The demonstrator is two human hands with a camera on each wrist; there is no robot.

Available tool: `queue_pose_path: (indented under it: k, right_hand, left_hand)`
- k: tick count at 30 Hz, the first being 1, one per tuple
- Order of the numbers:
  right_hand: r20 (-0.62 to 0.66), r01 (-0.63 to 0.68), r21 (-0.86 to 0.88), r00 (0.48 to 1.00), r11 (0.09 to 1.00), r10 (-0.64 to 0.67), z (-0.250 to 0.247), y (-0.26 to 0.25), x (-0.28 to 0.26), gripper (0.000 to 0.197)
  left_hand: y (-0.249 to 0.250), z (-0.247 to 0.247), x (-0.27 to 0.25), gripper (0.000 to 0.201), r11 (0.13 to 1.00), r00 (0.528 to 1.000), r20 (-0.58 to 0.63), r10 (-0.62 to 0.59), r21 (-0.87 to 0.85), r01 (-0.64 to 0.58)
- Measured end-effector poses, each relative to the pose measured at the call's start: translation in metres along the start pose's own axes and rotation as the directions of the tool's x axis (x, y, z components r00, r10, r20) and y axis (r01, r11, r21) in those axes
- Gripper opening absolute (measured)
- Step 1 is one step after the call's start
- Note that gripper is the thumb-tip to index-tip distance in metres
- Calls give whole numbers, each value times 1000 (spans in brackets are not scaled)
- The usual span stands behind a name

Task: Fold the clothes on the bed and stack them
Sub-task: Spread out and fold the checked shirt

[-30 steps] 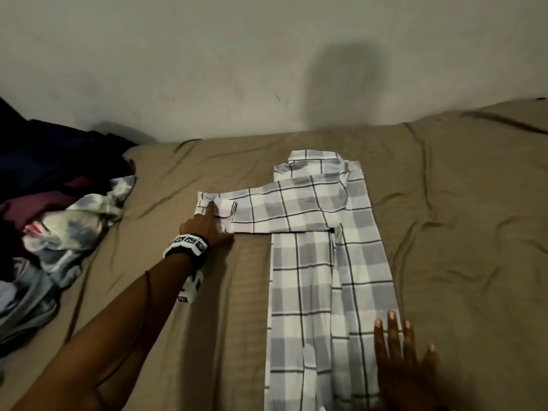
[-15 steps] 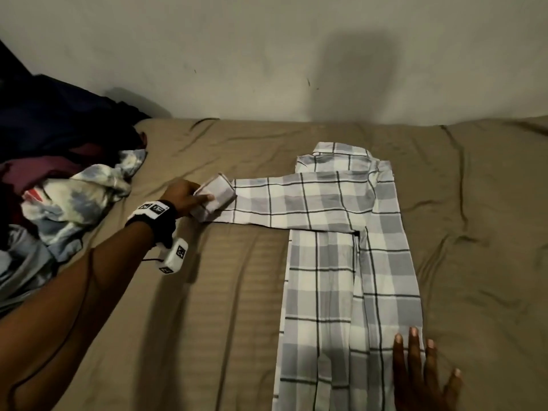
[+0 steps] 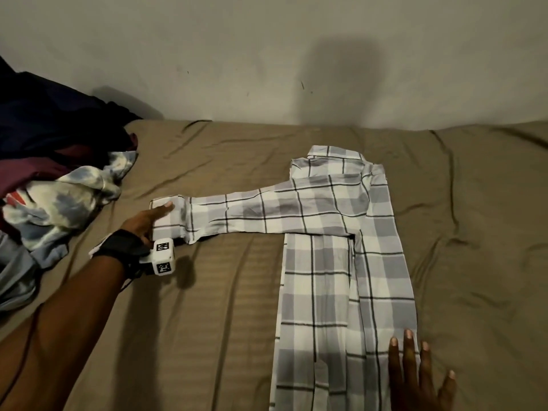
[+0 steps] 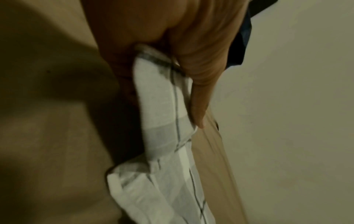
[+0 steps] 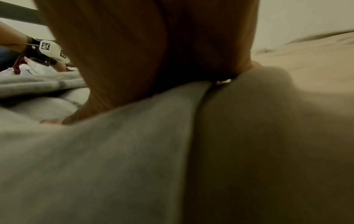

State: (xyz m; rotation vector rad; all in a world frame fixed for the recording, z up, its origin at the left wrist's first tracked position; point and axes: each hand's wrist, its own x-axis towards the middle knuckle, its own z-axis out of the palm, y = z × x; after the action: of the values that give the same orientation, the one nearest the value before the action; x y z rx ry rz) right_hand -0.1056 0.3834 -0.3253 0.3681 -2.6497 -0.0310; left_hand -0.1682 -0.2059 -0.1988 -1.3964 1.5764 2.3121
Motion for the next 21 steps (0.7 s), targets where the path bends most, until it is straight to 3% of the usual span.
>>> queue_pose_path:
  k: [4,7,10,14,16,17,18,19,20,21]
  right_hand:
    - [62,-8,-6,998,1000,8,0,1,1,54]
    - [109,-10,-58,994,998,17,-4,0,2,55]
    - [163,-18,-125,986,992,39,-12,0,3,58]
    - [377,17,-130,925,991,34,-35,-1,6,54]
    - [510,-38,-10,860,999,38,-43,0,7,53]
    - [617,-95,77,786,992,27,-50,3,10,57]
    - [743,-162,135,669,978,8,-60,3,14,77]
    - [832,-170,157,554,973,-37,-68,4,20,120]
    - [857,-116,171,508,978,-89,-71,8,27,157]
    - [865,-63,157,489,986,-107,-81,9,31,175]
  left_hand:
    - [-2,16,6,24,997,999,-33,21,72,-19]
    - [2,11,4,35,992,989,-70,127,37,-124]
    - [6,-3,-14,32,976,971,-103,217,23,-216]
    - [1,-22,-48,39,968,968,-22,248,52,-247]
    - [4,-16,-75,38,963,963,0,268,38,-268]
    - [8,-9,-91,36,957,957,8,289,26,-289]
    - [13,0,-108,33,950,949,38,313,5,-313]
    - [18,10,-126,32,941,938,67,339,-15,-339]
    - [24,22,-144,31,931,927,87,364,-23,-364]
    - [30,35,-164,30,916,911,103,400,-24,-399]
